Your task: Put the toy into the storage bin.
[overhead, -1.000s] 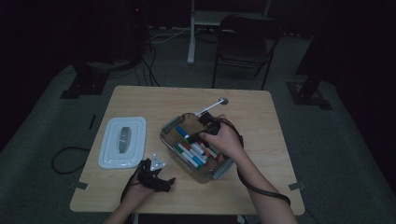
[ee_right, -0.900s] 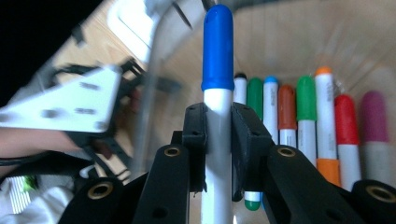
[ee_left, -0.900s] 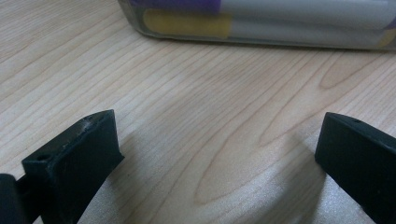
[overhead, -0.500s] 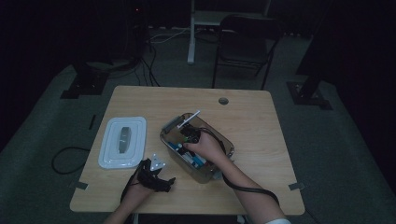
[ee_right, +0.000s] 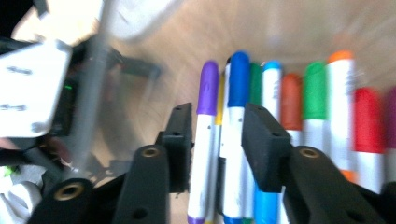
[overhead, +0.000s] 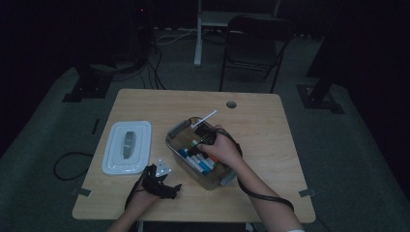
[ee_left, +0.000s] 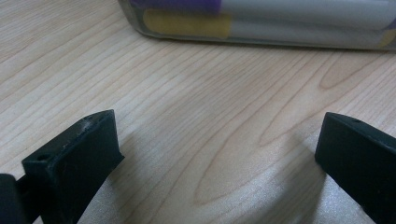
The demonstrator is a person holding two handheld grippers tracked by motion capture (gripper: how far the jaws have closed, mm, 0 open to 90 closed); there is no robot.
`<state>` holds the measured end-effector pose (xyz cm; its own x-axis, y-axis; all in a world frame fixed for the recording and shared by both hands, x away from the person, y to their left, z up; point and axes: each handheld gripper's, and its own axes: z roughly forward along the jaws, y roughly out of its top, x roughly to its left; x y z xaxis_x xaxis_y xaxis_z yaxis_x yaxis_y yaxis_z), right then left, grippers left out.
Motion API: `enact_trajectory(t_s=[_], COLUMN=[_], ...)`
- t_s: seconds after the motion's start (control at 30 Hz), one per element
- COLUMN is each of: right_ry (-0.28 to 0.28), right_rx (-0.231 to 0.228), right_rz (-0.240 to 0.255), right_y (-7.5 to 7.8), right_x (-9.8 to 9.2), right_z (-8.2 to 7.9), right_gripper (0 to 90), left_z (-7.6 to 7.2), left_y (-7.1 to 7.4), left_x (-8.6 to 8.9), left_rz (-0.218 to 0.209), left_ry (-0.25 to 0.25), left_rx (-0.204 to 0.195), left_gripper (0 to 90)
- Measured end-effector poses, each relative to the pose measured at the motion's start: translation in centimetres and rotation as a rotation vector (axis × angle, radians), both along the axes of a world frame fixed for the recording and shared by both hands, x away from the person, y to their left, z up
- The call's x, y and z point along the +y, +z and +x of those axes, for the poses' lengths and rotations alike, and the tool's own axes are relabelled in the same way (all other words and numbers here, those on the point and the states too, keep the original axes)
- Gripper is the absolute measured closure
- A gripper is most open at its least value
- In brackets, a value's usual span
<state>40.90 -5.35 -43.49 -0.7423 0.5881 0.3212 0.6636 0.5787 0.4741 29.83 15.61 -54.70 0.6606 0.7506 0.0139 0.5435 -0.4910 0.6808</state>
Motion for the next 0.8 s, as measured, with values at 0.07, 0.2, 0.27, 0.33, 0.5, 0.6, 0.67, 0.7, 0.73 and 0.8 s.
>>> enact_trajectory(t_s=[0.07,0.2,0.27,0.33,0.5,0.6,0.67,0.7,0.73,0.8], right_ry=[-0.019,-0.078,-0.088,-0.122,-0.209,-0.262,-0.312,-0.312,-0.324,-0.337], right_rx=[-0.036,-0.107,-0.124,-0.146,-0.189,-0.178,-0.163,-0.163,-0.166,-0.149], right_rz=[0.035,0.081,0.085,0.089,0.105,0.088,0.076,0.076,0.069,0.056], right_y=[1.4,3.7,3.9,4.5,4.6,3.6,2.2,2.2,1.6,-0.3], right_x=[-1.3,-4.6,-5.2,-6.7,-10.2,-11.9,-13.2,-13.2,-13.5,-13.9], right_z=[-0.2,0.1,0.3,0.7,2.2,3.3,4.5,4.5,4.8,5.8], right_gripper=[60.3,55.7,55.2,55.3,51.0,51.2,51.2,51.2,51.2,51.4], left_z=[0.0,0.0,0.0,0.0,0.0,0.0,0.0,0.0,0.0,0.0], left_y=[0.0,0.0,0.0,0.0,0.0,0.0,0.0,0.0,0.0,0.0], left_x=[0.0,0.0,0.0,0.0,0.0,0.0,0.0,0.0,0.0,0.0], left_rz=[0.000,0.000,0.000,0.000,0.000,-0.001,-0.001,0.000,0.000,0.002], left_ry=[0.000,0.000,0.000,0.000,0.001,0.000,0.000,0.000,-0.001,-0.001], left_rx=[0.000,0.000,0.000,0.000,-0.001,0.000,0.000,-0.001,0.001,0.001], left_gripper=[0.6,0.6,0.6,0.6,0.6,0.6,0.6,0.6,0.6,0.6])
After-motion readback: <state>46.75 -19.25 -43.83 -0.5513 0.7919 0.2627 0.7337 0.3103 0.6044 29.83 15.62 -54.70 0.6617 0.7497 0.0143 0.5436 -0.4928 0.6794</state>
